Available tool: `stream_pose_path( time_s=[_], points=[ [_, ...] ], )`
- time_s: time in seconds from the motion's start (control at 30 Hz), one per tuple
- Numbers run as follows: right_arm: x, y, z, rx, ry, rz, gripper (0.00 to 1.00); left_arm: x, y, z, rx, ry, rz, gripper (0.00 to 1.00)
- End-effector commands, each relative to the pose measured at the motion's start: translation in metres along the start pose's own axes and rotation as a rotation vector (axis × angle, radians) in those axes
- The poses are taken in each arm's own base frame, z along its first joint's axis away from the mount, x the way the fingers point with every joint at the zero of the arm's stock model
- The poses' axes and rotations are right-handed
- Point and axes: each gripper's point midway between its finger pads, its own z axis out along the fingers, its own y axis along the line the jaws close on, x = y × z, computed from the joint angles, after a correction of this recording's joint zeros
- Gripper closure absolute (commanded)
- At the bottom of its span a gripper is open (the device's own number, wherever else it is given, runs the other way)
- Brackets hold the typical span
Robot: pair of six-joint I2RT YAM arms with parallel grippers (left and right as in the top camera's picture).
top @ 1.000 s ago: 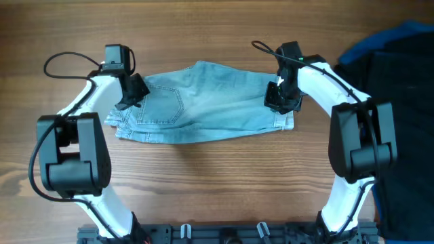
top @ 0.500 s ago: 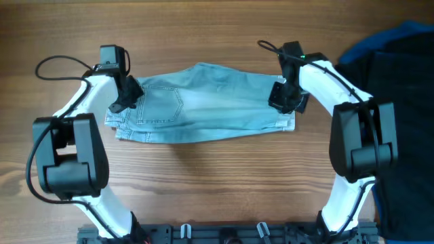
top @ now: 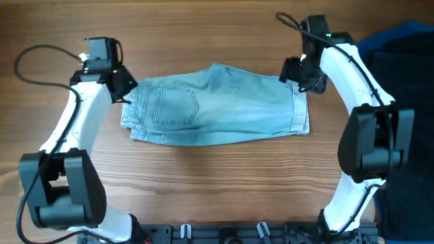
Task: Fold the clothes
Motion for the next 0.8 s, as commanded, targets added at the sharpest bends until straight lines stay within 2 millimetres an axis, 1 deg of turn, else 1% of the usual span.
stream_pose_path(
  time_s=[0.0, 0.03, 0.07, 0.1, 0.2, 0.37, 0.47, 0.53, 0.63, 0.7, 0.77],
  points=[
    [-0.011, 0.042, -0.015, -0.213, -0.037, -0.079, 0.50, 0.017, -0.050, -0.001, 0.164, 0.042, 0.002, 0.96],
    [-0.013, 0.045, -0.012, -0.228, -0.039, -0.079, 0.70, 0.020, -0.060, 0.002, 0.181, 0.039, 0.013, 0.96],
    [-0.014, 0.045, -0.008, -0.228, -0.038, -0.070, 0.86, 0.023, -0.066, 0.006, 0.191, 0.042, 0.024, 0.96],
    [-0.013, 0.045, -0.003, -0.225, -0.027, -0.058, 0.95, 0.028, -0.073, 0.013, 0.204, 0.055, 0.036, 0.96],
    [-0.011, 0.044, 0.012, -0.215, 0.000, -0.052, 0.96, 0.042, -0.083, 0.039, 0.235, 0.109, 0.043, 0.96],
    [-0.005, 0.041, 0.034, -0.197, 0.046, -0.053, 0.96, 0.057, -0.079, 0.070, 0.201, 0.156, 0.046, 0.96],
    [-0.002, 0.035, 0.050, -0.162, 0.070, -0.049, 0.96, 0.066, -0.072, 0.079, 0.167, 0.180, 0.049, 0.96],
    [0.000, 0.030, 0.059, -0.134, 0.082, -0.047, 0.96, 0.063, -0.066, 0.082, 0.132, 0.160, 0.051, 0.96],
    [0.002, 0.015, 0.075, -0.050, 0.093, -0.039, 0.96, 0.055, -0.056, 0.084, 0.074, 0.120, 0.059, 0.96],
    [0.004, 0.004, 0.087, 0.010, 0.100, -0.039, 0.96, 0.052, -0.051, 0.085, 0.061, 0.109, 0.106, 0.96],
    [0.002, -0.004, 0.089, 0.054, 0.090, -0.038, 0.96, 0.046, -0.041, 0.086, 0.017, 0.087, 0.100, 0.96]
  ],
)
